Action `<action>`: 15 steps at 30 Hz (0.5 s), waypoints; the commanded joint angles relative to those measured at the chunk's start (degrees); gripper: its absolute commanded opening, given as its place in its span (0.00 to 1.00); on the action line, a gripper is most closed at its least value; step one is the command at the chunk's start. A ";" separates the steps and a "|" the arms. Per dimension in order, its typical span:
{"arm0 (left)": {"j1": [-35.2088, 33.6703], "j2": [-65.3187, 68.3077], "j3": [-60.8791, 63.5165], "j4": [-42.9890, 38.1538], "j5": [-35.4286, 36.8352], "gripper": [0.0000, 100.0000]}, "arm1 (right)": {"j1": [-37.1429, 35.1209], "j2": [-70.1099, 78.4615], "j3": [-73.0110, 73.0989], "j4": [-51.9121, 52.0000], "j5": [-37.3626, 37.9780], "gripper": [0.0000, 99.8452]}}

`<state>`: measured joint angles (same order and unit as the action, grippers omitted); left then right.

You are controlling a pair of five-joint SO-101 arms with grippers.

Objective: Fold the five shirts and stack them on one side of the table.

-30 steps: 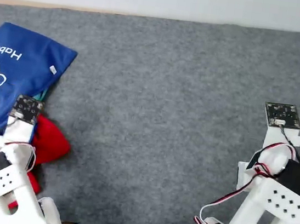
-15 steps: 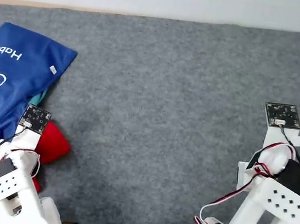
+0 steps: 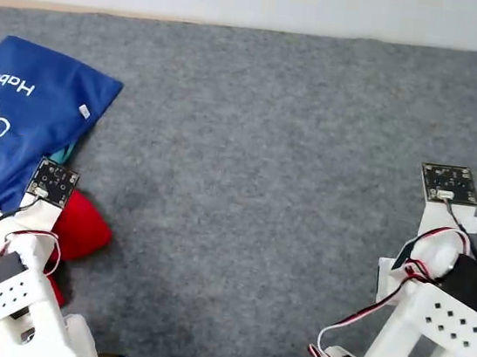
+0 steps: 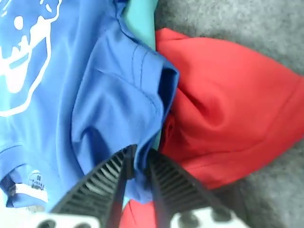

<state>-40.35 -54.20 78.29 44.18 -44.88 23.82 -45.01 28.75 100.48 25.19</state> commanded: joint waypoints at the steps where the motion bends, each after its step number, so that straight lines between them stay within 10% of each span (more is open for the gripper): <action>1: 0.26 -0.62 -1.01 -1.14 -0.18 0.00 | -0.66 -0.84 -0.18 2.15 -0.35 0.01; 15: 15.21 -0.62 -32.66 28.75 16.35 0.00 | -0.66 -1.27 -0.35 2.15 -0.35 0.01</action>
<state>-31.56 -54.20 54.29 65.19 -32.48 23.82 -45.01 28.75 100.48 25.19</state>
